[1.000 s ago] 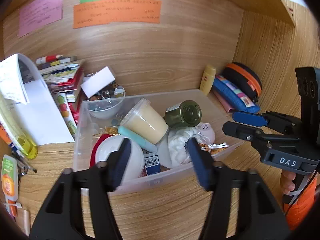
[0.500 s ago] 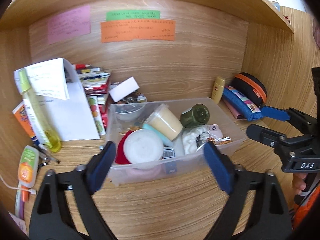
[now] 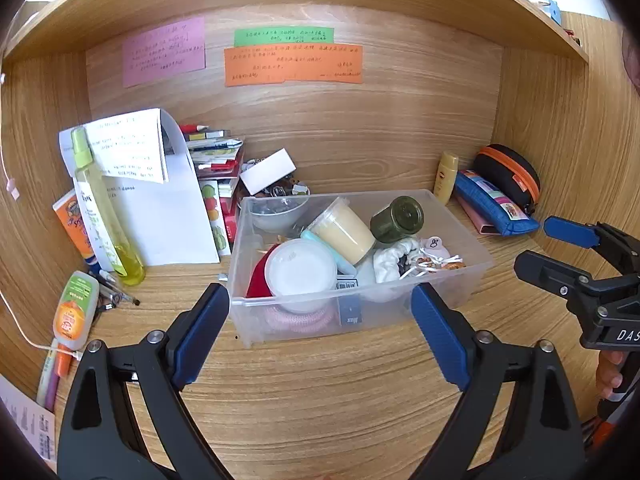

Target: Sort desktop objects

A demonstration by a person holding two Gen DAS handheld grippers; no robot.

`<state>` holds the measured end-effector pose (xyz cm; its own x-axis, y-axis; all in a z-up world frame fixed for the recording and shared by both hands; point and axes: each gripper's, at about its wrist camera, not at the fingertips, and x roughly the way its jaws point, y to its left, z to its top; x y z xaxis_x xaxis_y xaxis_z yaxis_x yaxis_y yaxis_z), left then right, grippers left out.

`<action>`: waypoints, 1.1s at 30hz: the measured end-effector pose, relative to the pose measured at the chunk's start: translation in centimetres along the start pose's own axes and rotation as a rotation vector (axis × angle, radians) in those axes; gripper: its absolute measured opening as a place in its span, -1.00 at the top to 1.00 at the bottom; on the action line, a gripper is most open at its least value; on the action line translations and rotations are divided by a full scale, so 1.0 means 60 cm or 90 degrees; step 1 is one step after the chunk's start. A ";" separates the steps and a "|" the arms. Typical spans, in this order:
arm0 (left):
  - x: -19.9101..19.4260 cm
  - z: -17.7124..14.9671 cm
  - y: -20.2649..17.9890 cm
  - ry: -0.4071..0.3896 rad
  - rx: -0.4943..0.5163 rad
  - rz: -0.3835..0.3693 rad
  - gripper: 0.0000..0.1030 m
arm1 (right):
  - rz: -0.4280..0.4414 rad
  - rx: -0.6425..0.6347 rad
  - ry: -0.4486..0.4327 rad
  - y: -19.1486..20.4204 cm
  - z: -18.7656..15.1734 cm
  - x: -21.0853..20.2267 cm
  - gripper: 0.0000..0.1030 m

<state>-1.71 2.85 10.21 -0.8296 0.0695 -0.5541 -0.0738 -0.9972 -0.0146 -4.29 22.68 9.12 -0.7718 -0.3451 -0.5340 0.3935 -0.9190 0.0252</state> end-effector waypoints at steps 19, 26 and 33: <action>-0.004 0.000 0.010 -0.003 -0.025 0.010 -0.81 | 0.013 0.011 0.011 -0.002 -0.007 0.004 -0.71; -0.004 0.001 0.020 0.000 -0.047 -0.001 -0.82 | 0.024 0.013 0.014 0.002 -0.010 0.007 -0.71; -0.004 0.004 0.024 -0.002 -0.043 -0.011 -0.82 | 0.030 0.013 0.012 0.005 -0.011 0.005 -0.71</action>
<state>-1.74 1.42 10.56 -0.8306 0.0860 -0.5502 -0.0501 -0.9955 -0.0800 -4.06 22.46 8.39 -0.7429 -0.3843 -0.5481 0.4188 -0.9056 0.0673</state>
